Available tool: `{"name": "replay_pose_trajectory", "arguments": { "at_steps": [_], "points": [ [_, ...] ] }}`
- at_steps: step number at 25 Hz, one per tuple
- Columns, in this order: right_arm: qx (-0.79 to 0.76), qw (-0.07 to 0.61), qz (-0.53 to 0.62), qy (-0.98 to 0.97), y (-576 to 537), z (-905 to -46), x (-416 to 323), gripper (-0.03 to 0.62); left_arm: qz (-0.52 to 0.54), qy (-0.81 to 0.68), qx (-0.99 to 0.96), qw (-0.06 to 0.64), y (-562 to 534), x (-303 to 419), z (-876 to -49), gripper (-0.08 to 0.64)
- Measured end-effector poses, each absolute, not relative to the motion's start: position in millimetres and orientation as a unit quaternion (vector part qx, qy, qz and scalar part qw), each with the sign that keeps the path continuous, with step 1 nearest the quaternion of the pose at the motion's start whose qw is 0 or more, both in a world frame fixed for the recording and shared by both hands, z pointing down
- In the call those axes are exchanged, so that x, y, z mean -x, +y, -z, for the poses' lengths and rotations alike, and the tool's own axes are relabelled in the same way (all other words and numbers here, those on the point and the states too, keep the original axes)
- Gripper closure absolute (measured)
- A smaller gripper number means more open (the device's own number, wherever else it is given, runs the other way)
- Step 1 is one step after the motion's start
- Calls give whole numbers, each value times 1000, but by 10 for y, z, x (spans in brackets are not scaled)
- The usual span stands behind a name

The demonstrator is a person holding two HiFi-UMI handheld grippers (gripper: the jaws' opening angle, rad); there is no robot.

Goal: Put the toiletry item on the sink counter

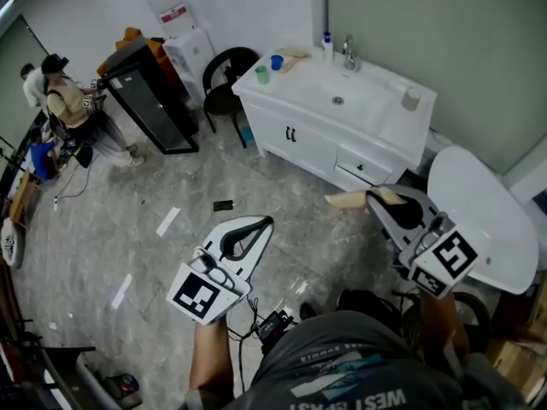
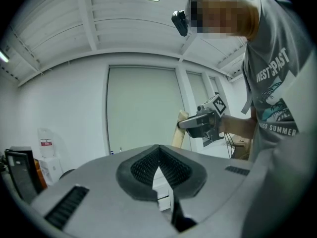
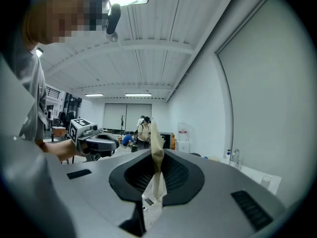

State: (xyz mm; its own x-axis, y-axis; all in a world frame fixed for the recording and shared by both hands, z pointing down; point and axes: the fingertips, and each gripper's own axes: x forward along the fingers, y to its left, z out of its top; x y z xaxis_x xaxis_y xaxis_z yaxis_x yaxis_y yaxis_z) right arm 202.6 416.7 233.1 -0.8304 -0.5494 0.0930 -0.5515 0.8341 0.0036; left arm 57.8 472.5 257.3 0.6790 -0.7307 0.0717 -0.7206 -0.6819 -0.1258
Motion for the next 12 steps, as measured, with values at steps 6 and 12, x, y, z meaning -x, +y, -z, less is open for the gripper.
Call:
{"name": "replay_pose_trajectory", "arguments": {
  "at_steps": [6,12],
  "points": [
    [-287,42,-9,-957,3863,-2339,-2023,543,64,400,913,34,4497,-562,-2645,558],
    [-272,36,-17,-961,3329,-2389,-2046,543,69,418,905,32,4037,-596,-2659,557]
  ]
}}
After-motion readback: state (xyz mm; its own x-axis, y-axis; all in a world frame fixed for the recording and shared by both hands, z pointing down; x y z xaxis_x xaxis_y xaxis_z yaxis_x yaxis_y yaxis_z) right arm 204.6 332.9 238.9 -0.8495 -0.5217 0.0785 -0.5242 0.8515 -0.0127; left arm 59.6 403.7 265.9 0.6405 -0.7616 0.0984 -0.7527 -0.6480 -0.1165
